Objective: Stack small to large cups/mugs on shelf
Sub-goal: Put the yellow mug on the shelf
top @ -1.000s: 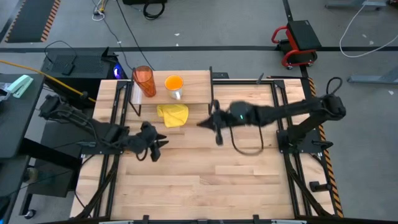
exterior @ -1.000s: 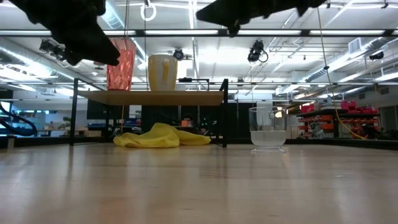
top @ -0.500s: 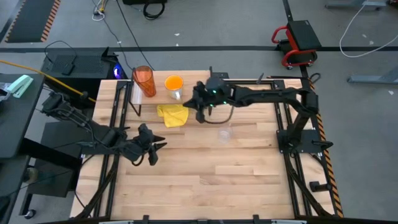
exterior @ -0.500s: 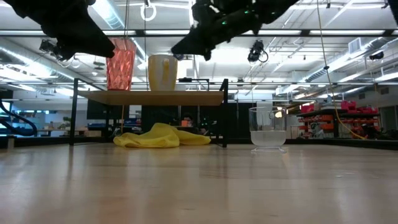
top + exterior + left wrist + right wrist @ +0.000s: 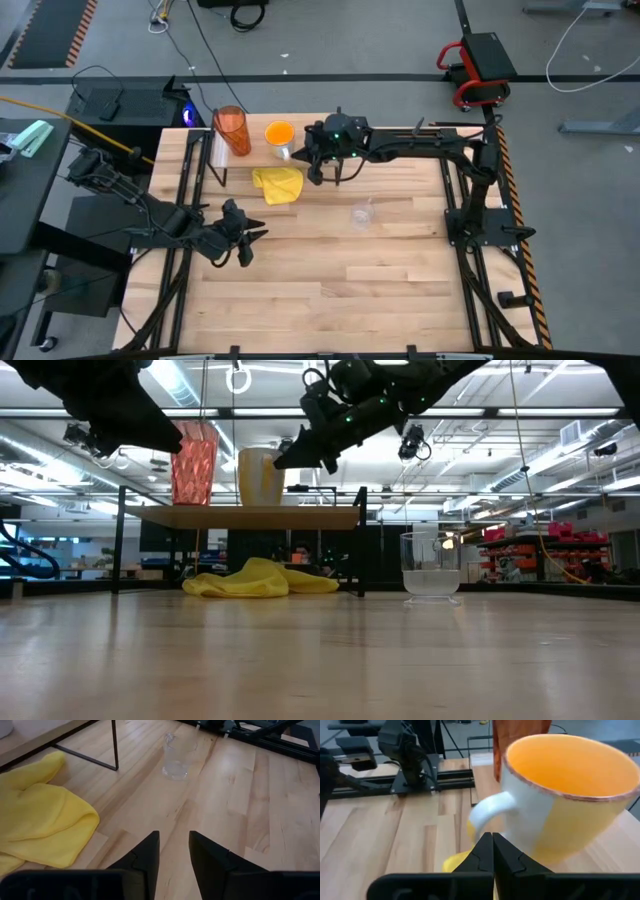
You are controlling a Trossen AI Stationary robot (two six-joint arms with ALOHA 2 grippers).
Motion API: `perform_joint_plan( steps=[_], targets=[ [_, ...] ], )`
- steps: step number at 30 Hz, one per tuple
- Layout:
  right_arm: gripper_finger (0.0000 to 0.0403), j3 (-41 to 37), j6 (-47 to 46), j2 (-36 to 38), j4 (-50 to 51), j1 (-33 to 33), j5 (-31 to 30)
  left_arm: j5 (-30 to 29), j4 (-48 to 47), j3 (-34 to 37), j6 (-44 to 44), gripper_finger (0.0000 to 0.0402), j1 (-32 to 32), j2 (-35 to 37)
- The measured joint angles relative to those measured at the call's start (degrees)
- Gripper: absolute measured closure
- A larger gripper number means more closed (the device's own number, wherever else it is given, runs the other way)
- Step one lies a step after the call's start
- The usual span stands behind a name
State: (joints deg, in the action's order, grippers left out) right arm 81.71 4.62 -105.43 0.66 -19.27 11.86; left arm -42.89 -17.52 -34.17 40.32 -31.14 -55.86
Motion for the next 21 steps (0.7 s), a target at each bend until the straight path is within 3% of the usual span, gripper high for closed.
perform_joint_plan(
  steps=[21],
  targets=[
    [0.0403,0.00,0.50,0.00,-2.58,0.04,2.84,-0.62,0.07,0.00,0.02,0.0285,0.03,0.00]
  ],
)
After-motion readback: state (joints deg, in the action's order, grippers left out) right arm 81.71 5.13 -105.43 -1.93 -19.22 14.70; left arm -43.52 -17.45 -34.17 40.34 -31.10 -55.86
